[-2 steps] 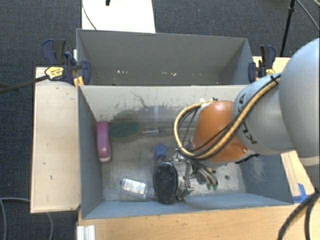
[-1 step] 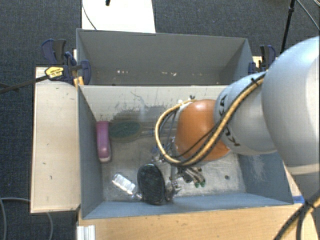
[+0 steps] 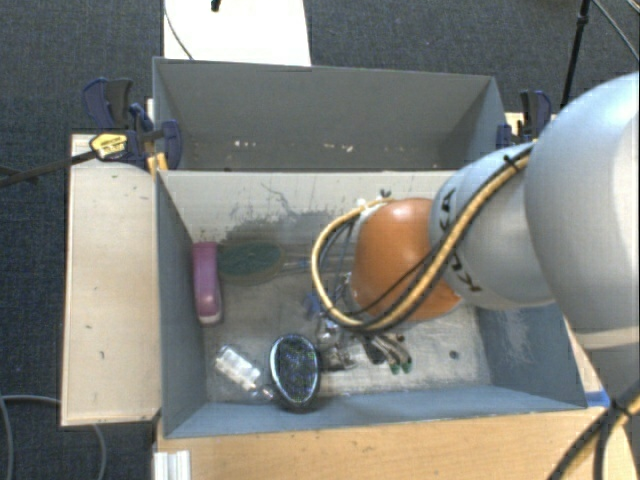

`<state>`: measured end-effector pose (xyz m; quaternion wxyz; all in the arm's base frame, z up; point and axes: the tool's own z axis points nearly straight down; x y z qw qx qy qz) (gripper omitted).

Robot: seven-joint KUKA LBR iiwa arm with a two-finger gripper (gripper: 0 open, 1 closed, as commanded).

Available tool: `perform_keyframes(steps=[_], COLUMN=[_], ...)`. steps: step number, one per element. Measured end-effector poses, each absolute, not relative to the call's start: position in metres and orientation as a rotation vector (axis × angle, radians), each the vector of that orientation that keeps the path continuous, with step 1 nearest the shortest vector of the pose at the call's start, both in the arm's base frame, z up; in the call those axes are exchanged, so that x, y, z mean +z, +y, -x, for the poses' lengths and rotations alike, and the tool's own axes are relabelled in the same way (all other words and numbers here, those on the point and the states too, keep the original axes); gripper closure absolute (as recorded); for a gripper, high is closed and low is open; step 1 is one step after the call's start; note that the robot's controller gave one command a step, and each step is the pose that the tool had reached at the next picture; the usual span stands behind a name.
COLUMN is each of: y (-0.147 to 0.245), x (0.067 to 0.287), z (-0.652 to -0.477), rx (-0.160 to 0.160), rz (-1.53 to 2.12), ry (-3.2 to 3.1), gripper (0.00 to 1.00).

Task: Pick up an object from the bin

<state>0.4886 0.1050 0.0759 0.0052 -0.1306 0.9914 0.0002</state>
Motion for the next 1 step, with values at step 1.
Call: perform_keyframes(steps=[1], y=[0.1052], x=[0.0749], z=[-0.4874], rx=[0.001], rz=[0.414], ry=[3.107], gripper=[0.00])
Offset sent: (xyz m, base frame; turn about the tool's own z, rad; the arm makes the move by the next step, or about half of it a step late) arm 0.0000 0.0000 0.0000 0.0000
